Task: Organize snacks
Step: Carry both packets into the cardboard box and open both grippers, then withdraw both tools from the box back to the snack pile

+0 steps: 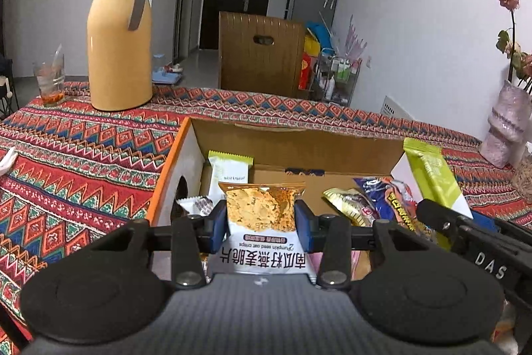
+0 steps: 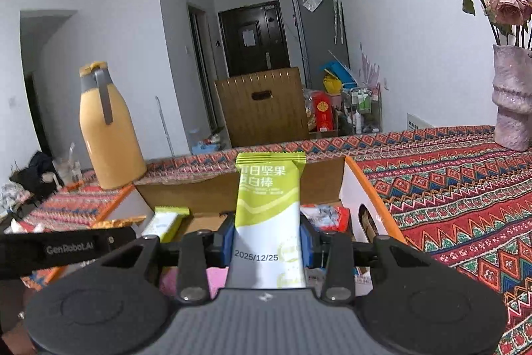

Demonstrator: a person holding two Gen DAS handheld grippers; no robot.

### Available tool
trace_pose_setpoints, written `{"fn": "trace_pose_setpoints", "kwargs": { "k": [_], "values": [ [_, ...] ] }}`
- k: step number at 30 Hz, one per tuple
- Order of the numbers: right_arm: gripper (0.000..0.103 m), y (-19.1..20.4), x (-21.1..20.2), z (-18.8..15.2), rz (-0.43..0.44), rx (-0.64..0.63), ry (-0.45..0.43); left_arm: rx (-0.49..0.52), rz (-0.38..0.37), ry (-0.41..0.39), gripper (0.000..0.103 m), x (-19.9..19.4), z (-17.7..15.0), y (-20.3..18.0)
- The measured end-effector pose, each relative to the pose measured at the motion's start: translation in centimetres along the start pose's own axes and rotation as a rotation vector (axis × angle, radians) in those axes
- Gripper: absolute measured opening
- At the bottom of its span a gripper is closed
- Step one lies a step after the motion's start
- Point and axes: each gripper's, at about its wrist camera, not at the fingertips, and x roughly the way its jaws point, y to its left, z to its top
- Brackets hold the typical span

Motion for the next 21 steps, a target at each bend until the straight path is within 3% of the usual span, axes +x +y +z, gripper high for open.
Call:
{"fn": "trace_pose_setpoints", "kwargs": {
  "k": [8,11,12,13,14,15,16,18,21],
  "values": [
    [0.039,0.0,0.1,-0.5,-0.009,0.001,0.017,-0.007,0.004,-0.015,0.044,-0.4,-0.3,0.1],
    [0.04,-0.1,-0.2,-0.5,-0.011,0.006,0.006,-0.015,0.009,-0.018,0.054,-0.5,-0.2,0.3],
    [0.045,-0.2,-0.4,-0.4,-0.01,0.01,-0.001,-0.016,0.014,-0.024,0.065,-0.7,-0.2,0.3],
    [0.06,-0.3,-0.5,-0.4,-0.008,0.018,-0.009,-0.015,0.023,-0.035,0.072,-0.9,-0.2,0.3],
    [0.068,-0.5,-0.7,-0.4,-0.01,0.026,-0.018,-0.017,0.031,-0.046,0.086,-1.1,-0.1,0.3],
    [0.084,-0.6,-1.0,-0.4,-0.016,0.032,-0.03,-0.02,0.042,-0.061,0.098,-1.5,-0.1,0.3],
    [0.094,-0.7,-1.2,-0.3,-0.02,0.038,-0.042,-0.024,0.053,-0.076,0.102,-1.8,-0.1,0.3],
    [0.1,-0.9,-1.5,-0.3,-0.024,0.054,-0.053,-0.035,0.055,-0.092,0.103,-2.1,0.0,0.5],
    [0.102,-1.0,-1.6,-0.2,-0.03,0.068,-0.057,-0.048,0.058,-0.089,0.103,-2.2,0.1,0.6]
  ]
}}
